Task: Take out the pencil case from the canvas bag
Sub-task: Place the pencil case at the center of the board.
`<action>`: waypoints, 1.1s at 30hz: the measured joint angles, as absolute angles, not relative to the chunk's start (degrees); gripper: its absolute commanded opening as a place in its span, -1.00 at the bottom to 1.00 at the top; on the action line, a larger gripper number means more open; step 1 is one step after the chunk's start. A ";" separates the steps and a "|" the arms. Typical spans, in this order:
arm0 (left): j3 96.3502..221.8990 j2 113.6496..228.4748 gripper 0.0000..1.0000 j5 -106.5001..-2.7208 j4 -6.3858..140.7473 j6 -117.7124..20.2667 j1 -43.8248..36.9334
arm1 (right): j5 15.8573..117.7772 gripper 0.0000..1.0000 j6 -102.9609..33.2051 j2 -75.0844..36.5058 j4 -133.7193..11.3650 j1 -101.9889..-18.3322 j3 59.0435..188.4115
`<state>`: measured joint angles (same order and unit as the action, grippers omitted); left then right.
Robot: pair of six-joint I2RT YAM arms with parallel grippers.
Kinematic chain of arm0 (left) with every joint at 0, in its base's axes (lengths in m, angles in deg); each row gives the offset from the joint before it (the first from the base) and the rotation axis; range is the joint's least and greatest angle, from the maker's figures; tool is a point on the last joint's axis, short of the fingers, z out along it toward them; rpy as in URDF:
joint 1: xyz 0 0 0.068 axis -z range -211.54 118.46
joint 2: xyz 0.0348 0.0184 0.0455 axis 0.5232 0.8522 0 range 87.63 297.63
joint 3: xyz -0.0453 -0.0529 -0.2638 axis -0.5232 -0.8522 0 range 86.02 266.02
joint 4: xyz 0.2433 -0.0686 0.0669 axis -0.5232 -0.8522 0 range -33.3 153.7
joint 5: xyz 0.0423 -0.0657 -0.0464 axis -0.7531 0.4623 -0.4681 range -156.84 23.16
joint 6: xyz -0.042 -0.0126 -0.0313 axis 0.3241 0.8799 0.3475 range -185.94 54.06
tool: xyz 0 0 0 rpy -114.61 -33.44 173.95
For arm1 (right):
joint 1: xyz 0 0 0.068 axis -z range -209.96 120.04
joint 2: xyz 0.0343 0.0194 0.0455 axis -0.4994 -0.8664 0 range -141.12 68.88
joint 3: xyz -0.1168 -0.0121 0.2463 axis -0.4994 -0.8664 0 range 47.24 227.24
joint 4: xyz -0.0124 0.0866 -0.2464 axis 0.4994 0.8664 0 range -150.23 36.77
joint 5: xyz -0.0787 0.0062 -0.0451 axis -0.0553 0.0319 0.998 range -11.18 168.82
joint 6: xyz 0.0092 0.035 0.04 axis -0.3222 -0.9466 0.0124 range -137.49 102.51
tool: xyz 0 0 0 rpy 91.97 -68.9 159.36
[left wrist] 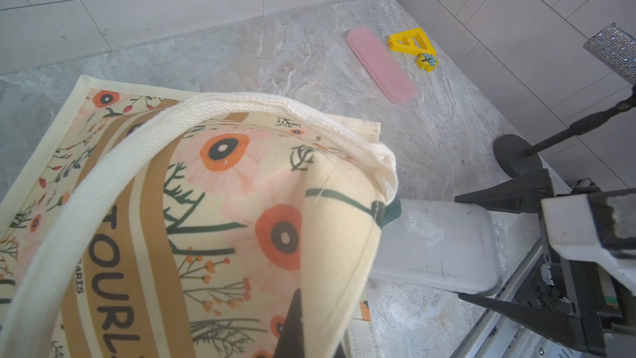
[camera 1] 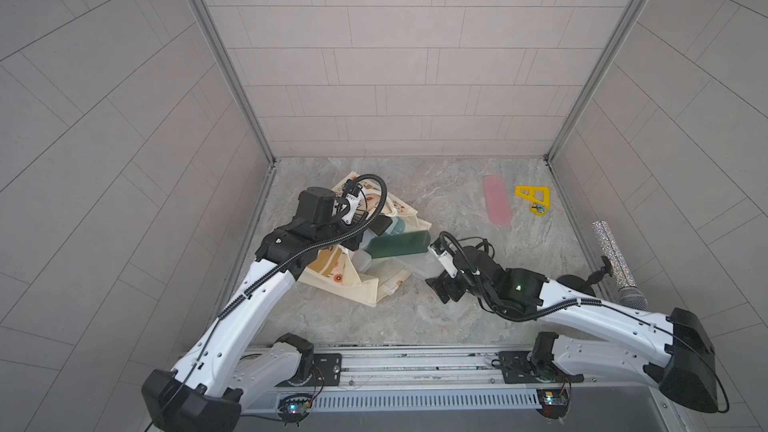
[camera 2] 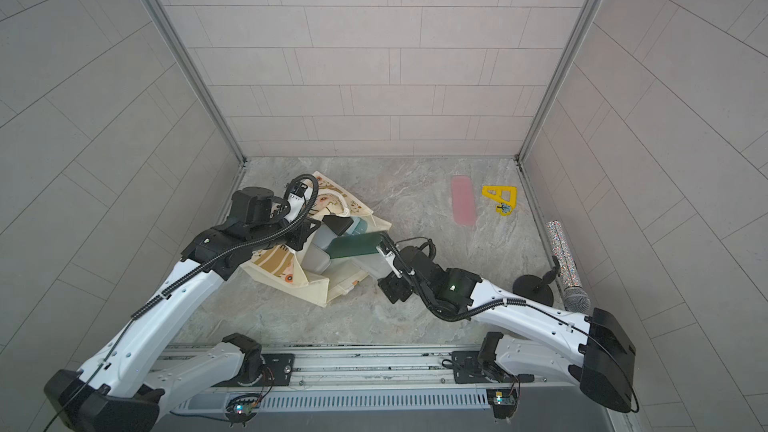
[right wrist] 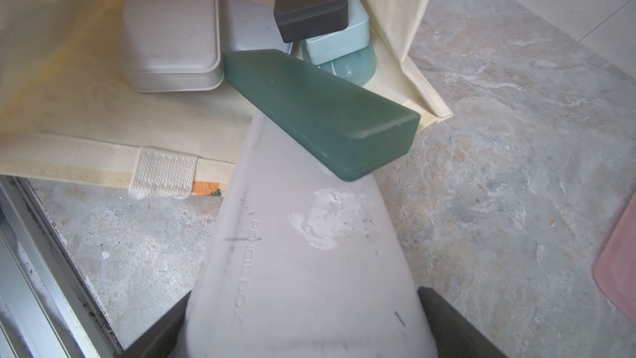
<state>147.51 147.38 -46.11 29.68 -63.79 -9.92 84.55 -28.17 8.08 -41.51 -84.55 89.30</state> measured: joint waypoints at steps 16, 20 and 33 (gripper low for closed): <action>147.82 147.49 -1.00 -53.69 29.18 -63.07 -11.56 | 87.79 0.52 -29.15 12.74 -38.03 -83.61 88.78; 147.82 147.47 -1.00 -54.41 29.15 -62.94 -11.56 | 88.86 0.52 -30.22 12.67 -36.15 -83.54 88.78; 147.86 147.51 -1.00 -56.25 29.09 -60.75 -12.08 | 96.01 0.52 -37.13 16.39 -29.72 -80.37 87.33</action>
